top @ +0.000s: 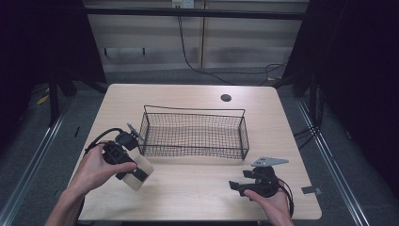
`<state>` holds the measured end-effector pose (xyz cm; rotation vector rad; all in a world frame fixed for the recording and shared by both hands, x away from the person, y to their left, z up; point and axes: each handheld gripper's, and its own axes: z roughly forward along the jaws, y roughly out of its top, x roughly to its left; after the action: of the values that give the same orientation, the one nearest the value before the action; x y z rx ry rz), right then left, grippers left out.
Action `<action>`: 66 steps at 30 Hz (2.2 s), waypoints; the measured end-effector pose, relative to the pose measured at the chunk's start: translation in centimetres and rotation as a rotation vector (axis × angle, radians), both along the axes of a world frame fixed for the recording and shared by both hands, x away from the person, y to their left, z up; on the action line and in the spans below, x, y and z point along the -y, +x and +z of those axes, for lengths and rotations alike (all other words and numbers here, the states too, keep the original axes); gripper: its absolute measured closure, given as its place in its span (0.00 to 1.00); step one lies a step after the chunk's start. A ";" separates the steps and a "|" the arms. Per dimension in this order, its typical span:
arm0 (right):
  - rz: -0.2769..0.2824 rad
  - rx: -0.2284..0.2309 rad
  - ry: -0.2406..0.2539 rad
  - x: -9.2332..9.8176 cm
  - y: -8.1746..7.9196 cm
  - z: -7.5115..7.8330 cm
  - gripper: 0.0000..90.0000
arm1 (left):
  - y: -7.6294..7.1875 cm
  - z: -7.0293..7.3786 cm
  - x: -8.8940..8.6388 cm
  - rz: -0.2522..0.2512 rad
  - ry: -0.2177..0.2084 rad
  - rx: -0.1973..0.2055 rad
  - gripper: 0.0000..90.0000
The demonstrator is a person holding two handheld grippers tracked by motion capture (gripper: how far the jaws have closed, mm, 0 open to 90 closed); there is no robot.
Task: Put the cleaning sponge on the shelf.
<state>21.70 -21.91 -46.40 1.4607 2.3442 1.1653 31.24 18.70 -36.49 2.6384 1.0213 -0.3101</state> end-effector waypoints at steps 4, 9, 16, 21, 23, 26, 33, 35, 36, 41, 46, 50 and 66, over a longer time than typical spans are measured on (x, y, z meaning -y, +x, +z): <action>-0.003 0.013 -0.003 0.0 0.0 0.1 0.28 | 0.3 0.4 0.0 0.008 -0.008 0.002 0.30; -0.004 0.021 0.005 0.0 -0.1 0.2 0.28 | 0.6 1.2 0.5 0.006 -0.006 0.006 0.30; -0.002 0.020 0.005 0.0 -0.1 0.2 0.27 | 0.6 3.1 1.1 -0.004 0.002 0.039 0.30; 0.003 0.020 0.012 0.0 -0.1 0.2 0.24 | 0.7 4.6 1.5 -0.010 0.022 0.056 0.30; 0.007 0.034 0.010 0.0 0.0 0.3 0.24 | 0.9 5.0 1.4 -0.008 0.021 0.060 0.30; 0.003 0.034 0.019 0.0 -0.1 0.4 0.21 | 1.1 5.3 1.3 0.000 0.022 0.063 0.30; -0.010 0.054 0.022 0.1 -0.1 0.5 0.18 | 2.3 6.3 1.5 0.015 0.017 0.062 0.30; -0.010 0.053 0.023 0.0 -0.1 0.5 0.18 | 2.5 6.4 1.6 0.023 0.016 0.062 0.30; -0.010 0.053 0.023 0.0 -0.1 0.5 0.18 | 2.7 6.4 1.7 0.026 0.015 0.059 0.30; -0.004 0.041 0.011 -0.1 -0.1 0.4 0.18 | 4.0 6.4 2.0 0.125 0.019 0.061 0.31; -0.004 0.040 0.010 -0.1 -0.1 0.4 0.18 | 4.8 6.5 2.1 0.161 0.007 0.050 0.31; 0.000 0.041 0.002 -0.2 -0.2 0.4 0.19 | 5.6 6.5 2.5 0.211 0.022 0.035 0.30; -0.003 0.031 -0.006 -0.2 -0.2 0.3 0.19 | 8.2 5.7 4.1 0.369 0.041 0.008 0.30</action>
<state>21.53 -21.72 -46.07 1.4334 2.3227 1.1710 39.44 14.59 -30.82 2.4158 1.4931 -0.1959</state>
